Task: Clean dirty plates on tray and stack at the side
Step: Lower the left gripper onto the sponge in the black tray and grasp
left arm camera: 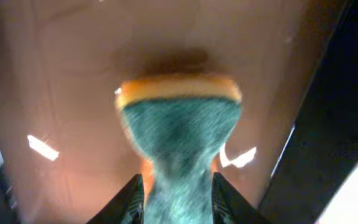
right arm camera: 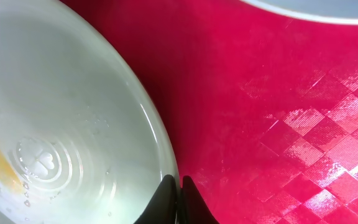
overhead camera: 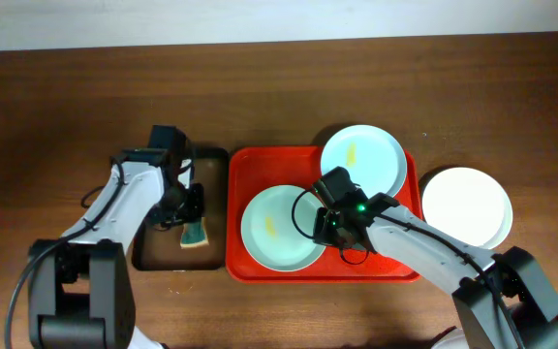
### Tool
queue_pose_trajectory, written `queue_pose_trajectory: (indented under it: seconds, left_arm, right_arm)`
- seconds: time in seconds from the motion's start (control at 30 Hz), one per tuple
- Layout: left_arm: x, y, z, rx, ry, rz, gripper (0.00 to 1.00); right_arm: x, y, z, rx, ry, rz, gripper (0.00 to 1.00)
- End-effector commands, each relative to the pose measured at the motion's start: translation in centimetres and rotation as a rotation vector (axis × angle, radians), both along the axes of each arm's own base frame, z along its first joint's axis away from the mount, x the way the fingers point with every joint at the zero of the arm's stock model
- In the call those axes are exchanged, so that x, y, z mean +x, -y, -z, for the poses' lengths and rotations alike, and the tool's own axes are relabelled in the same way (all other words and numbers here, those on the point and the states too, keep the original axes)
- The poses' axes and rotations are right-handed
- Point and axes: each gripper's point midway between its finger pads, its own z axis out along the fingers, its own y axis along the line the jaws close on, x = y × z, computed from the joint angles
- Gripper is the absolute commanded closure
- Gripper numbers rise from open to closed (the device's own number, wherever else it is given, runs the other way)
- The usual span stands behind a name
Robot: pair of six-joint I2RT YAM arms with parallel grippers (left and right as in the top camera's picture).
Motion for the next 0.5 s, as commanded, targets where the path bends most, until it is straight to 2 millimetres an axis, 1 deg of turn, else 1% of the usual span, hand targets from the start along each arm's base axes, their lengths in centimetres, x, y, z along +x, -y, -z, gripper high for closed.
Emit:
queue_pose_trajectory:
  seconds: [0.0,0.1,0.33,0.4,0.43,0.47]
  left_arm:
    - [-0.62,0.55,1.19,0.037,0.000,0.043,0.67]
    - [-0.30,-0.24,1.19,0.088,0.014,0.026,0.69]
    - [-0.23,-0.08,1.12,0.079,0.015,0.021,0.69]
    - [-0.24,-0.08,1.12,0.079,0.015,0.010,0.71]
    - [-0.27,0.12,1.12,0.067,0.013,0.007,0.74]
    - [-0.28,0.24,1.12,0.060,0.012,0.007,0.74]
  right_arm:
    - [-0.36,0.80,0.66,-0.047,-0.003,0.007,0.96]
    - [-0.40,0.83,0.67,-0.048,-0.005,0.007,0.96]
    - [-0.40,0.83,0.67,-0.048,-0.005,0.007,0.96]
    - [-0.40,0.83,0.67,-0.048,-0.005,0.007,0.96]
    - [-0.40,0.83,0.67,-0.048,-0.005,0.007,0.96]
    - [-0.40,0.83,0.67,-0.048,-0.005,0.007,0.96]
